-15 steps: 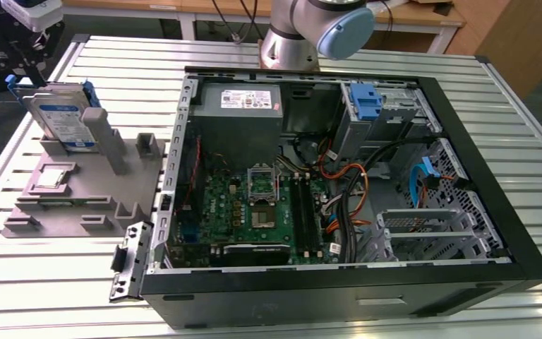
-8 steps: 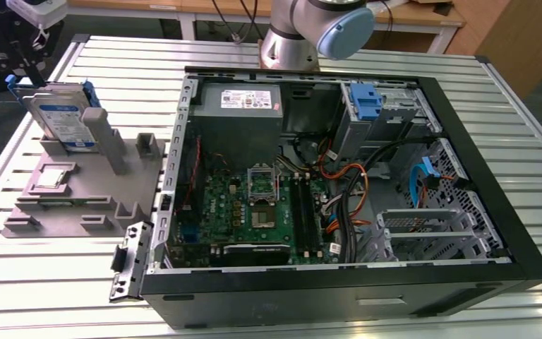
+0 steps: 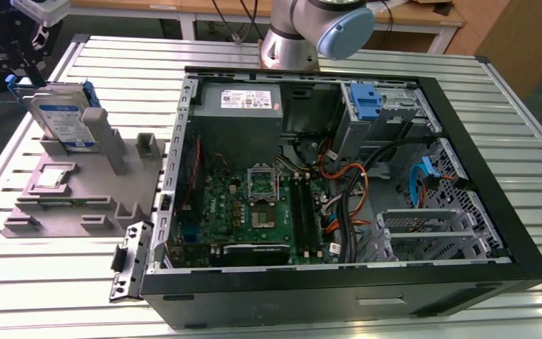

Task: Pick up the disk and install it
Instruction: 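Pick up the disk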

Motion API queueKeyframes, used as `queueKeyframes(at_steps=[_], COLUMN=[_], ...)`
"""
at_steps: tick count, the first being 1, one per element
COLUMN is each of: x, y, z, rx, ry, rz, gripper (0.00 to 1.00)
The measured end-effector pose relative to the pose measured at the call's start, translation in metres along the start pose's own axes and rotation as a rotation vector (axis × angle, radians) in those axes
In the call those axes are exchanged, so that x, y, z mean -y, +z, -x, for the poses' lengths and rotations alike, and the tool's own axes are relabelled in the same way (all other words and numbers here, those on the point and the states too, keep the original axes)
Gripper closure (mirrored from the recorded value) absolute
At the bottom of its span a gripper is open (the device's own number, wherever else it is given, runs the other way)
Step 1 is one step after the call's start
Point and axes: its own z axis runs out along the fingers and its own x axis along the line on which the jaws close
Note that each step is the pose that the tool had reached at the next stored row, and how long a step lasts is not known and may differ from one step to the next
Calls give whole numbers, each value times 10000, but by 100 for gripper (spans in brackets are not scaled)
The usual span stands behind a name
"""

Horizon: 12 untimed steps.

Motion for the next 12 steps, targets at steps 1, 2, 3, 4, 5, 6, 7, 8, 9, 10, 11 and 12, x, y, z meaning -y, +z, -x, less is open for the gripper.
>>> queueKeyframes(at_steps=[1,2,3,4,5,6,7,8,9,10,11,12], x=[0,0,0,0,0,0,0,0,0,0,0,0], y=[0,0,0,0,0,0,0,0,0,0,0,0], z=[0,0,0,0,0,0,0,0,0,0,0,0], rx=[0,0,0,0,0,-1,-3,-6,-9,-12,-17,-22], ry=[-1,-1,-1,-1,-2,-14,-48,-113,-197,-294,-395,-501], rz=[0,0,0,0,0,0,-1,-2,-2,-4,-6,-8], gripper=[89,89,89,89,89,89,89,89,89,89,89,89])
